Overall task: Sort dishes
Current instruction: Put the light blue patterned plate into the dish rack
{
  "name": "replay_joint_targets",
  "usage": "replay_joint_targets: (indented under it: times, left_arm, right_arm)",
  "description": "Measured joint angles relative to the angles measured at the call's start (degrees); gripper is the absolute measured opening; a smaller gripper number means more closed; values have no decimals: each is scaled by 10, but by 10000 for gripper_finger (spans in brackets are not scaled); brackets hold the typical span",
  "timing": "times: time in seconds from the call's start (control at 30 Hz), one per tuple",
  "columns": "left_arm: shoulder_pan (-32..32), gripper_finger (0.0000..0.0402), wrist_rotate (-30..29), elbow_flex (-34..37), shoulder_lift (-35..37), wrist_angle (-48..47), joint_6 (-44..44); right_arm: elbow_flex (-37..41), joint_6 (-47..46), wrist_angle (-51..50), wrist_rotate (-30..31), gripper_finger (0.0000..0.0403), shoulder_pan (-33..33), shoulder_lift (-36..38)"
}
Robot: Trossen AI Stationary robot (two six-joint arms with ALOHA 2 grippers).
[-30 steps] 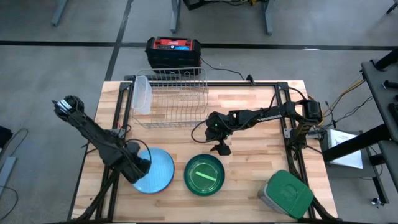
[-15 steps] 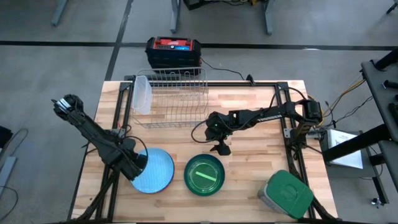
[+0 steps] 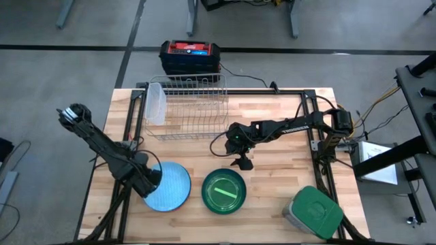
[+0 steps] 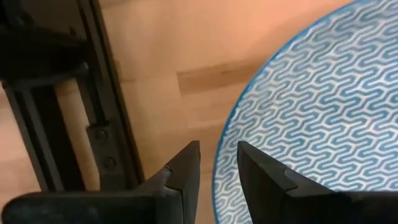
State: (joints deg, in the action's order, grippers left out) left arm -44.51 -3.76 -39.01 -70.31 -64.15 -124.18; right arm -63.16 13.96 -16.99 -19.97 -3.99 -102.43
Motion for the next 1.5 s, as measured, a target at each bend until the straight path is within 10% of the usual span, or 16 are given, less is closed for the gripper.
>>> replay_joint_targets:
  times: [1.5]
  left_arm:
    - [1,1,13,-94,-138,51,35]
  right_arm:
    - [0,0,11,-2,283,0,0]
